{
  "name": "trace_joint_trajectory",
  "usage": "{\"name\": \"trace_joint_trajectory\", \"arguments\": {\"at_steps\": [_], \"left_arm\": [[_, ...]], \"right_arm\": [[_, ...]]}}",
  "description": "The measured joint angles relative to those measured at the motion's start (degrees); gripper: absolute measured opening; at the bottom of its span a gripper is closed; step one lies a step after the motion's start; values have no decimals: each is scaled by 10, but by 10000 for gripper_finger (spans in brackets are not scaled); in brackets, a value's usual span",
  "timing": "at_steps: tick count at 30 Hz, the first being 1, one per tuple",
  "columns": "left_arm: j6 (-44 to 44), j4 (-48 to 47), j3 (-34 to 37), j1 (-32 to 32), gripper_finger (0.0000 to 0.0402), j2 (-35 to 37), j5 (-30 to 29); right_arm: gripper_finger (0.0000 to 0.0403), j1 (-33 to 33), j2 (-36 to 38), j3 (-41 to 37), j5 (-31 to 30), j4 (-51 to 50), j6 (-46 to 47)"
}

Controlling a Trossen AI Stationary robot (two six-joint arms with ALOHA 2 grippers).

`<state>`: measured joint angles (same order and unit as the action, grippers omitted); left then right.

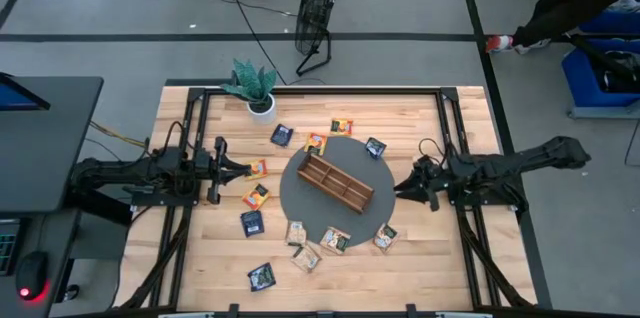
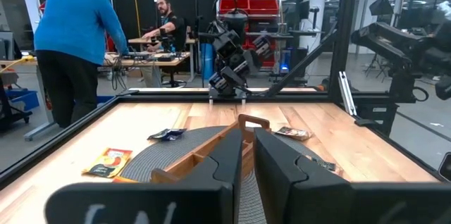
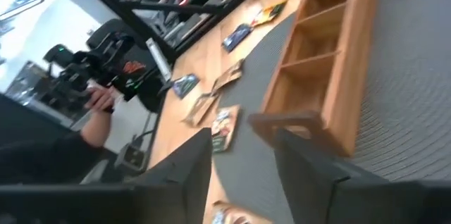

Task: Pick & Place Tea
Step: Put the brown tea bag into the right section of the wooden organizer

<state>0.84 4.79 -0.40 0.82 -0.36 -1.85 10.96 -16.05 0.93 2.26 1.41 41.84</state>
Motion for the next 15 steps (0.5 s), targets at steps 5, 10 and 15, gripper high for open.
{"name": "trace_joint_trajectory", "arguments": {"at_steps": [5, 10, 15], "left_arm": [[0, -1, 0, 0, 41, 0, 0], [0, 0, 0, 0, 41, 0, 0], [-1, 0, 0, 0, 41, 0, 0]], "right_arm": [[173, 41, -24, 7, -19, 56, -3], [171, 79, -78, 75, -74, 38, -43], [171, 114, -175, 155, -127, -62, -60]]}}
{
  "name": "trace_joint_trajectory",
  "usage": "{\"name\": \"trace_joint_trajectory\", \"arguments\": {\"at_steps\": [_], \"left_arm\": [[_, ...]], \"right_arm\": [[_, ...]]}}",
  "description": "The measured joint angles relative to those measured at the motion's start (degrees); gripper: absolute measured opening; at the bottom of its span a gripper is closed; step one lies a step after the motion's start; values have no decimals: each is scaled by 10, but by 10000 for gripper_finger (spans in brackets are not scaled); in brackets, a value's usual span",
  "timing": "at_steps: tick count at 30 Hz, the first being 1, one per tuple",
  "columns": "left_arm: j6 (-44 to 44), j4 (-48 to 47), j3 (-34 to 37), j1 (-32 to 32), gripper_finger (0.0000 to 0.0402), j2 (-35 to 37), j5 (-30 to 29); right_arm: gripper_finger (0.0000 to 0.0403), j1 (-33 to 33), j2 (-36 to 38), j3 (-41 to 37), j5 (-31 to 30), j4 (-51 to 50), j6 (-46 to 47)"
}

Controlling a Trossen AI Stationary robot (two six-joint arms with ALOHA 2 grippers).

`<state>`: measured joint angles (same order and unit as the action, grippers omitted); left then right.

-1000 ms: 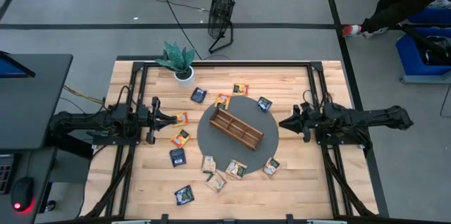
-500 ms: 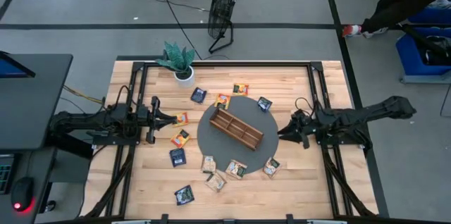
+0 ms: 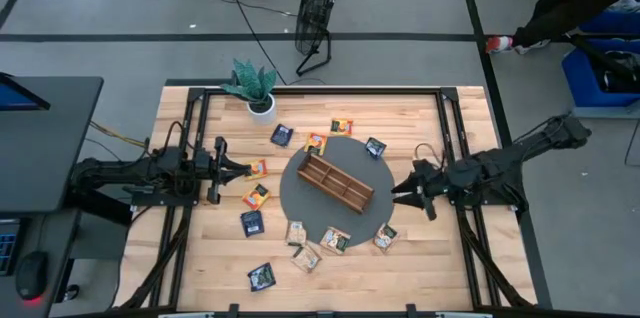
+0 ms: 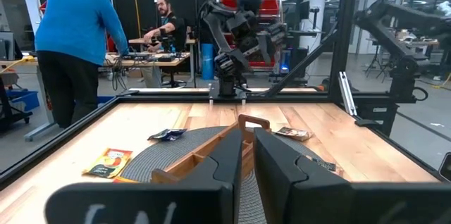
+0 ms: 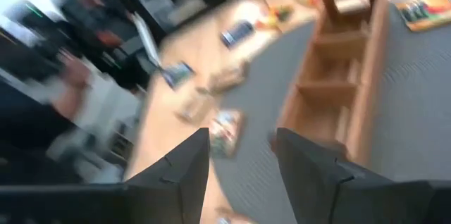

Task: Pick & Place Tea
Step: Put the brown tea bag into the right section of the wooden organizer

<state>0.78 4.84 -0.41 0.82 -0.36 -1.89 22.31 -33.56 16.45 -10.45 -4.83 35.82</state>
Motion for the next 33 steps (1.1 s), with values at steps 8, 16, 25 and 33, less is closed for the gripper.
{"name": "trace_joint_trajectory", "arguments": {"at_steps": [8, 16, 25, 33], "left_arm": [[-17, 0, 0, 0, 41, 0, 0], [-15, -1, 0, 0, 41, 0, 0], [-15, -1, 0, 0, 41, 0, 0], [1, -6, 0, 0, 41, 0, 0]], "right_arm": [[171, 45, -197, 109, 11, -93, 67], [171, 89, -380, 196, 15, -127, 22], [171, 120, -491, 232, -14, -170, -20], [171, 118, -527, 233, -36, -190, -50]]}}
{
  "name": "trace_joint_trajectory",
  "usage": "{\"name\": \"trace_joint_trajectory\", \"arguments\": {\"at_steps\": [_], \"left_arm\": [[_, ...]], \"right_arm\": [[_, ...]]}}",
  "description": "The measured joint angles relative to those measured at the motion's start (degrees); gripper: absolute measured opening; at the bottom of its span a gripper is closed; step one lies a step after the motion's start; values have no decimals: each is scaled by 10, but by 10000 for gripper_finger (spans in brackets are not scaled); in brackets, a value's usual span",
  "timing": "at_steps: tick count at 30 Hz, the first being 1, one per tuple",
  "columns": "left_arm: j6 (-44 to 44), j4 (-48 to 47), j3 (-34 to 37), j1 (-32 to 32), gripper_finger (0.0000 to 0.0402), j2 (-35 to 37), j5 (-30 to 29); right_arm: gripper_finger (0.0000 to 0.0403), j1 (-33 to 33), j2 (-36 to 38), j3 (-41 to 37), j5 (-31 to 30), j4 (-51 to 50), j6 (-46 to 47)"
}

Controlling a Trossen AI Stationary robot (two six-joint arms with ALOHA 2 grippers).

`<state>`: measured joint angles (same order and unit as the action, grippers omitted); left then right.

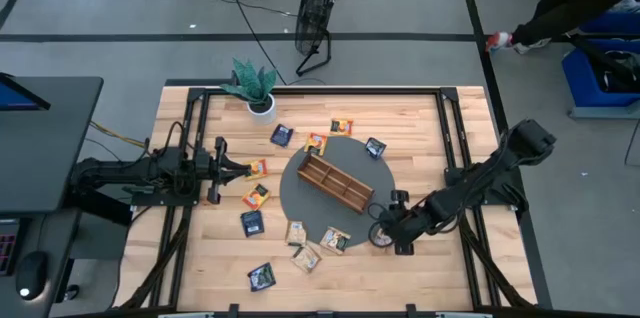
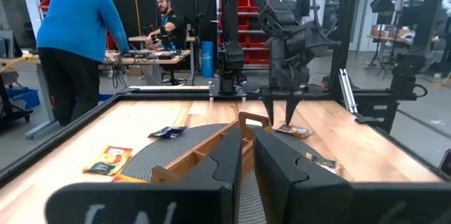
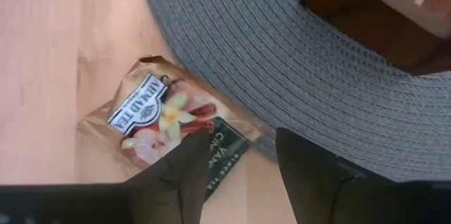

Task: Pick & Place Tea
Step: Put the brown tea bag into the right section of the wooden organizer

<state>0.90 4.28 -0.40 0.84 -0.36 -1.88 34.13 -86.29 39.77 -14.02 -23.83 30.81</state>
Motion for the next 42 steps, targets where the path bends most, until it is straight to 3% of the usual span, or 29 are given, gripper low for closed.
{"name": "trace_joint_trajectory", "arguments": {"at_steps": [16, 31, 42], "left_arm": [[4, -4, 0, 0, 41, 0, 0], [1, -4, 0, 0, 41, 0, 0], [0, -4, 0, 0, 41, 0, 0]], "right_arm": [[161, 0, -29, 0, -20, 35, -33], [6, -1, -29, 0, 5, 31, -13], [80, -6, 4, 0, 16, 32, 19]]}}
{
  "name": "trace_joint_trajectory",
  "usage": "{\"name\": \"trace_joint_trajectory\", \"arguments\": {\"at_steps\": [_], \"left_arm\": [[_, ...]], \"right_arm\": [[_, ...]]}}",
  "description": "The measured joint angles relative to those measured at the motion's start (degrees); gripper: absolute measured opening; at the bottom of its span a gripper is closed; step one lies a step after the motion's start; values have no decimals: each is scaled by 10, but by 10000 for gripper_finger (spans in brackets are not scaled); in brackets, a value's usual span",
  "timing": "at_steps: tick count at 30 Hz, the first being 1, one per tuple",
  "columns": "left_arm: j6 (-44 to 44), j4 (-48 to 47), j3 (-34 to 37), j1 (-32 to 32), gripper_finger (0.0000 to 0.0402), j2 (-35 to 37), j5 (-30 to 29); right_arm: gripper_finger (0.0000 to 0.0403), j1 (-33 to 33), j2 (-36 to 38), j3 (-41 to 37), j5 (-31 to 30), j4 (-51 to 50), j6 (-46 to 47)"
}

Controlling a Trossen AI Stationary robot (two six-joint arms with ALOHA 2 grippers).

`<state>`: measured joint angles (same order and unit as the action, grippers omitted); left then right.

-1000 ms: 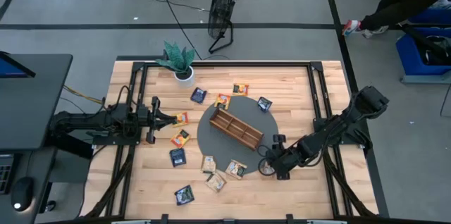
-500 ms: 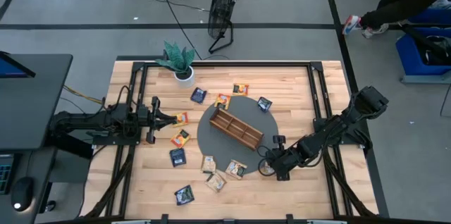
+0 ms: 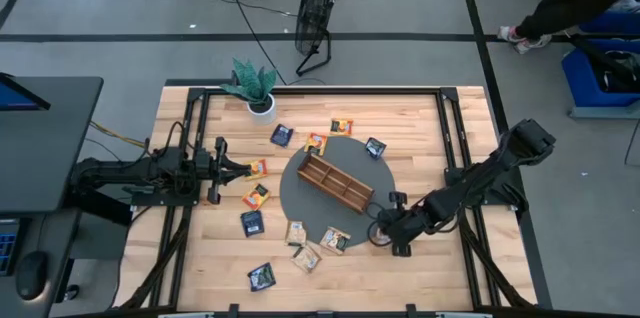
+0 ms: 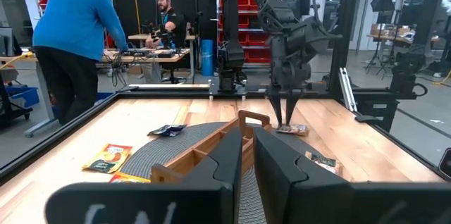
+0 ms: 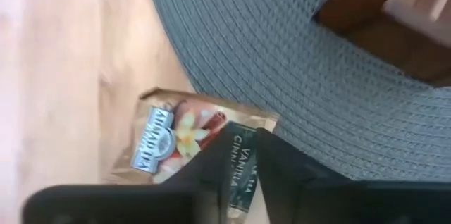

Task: Pick & Place Tea
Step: Put the brown tea bag into the right section of the wooden organizer

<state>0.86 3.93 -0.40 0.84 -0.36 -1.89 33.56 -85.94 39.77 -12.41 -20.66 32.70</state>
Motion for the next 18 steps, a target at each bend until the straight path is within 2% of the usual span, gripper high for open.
{"name": "trace_joint_trajectory", "arguments": {"at_steps": [11, 14, 18], "left_arm": [[0, 0, 0, 0, 41, 0, 0], [0, 0, 0, 0, 41, 0, 0], [0, 0, 0, 0, 41, 0, 0]], "right_arm": [[204, 18, -9, 0, 20, -23, 106], [218, 19, -23, 0, 20, -14, 113], [215, 19, -54, 3, 25, -14, 119]]}}
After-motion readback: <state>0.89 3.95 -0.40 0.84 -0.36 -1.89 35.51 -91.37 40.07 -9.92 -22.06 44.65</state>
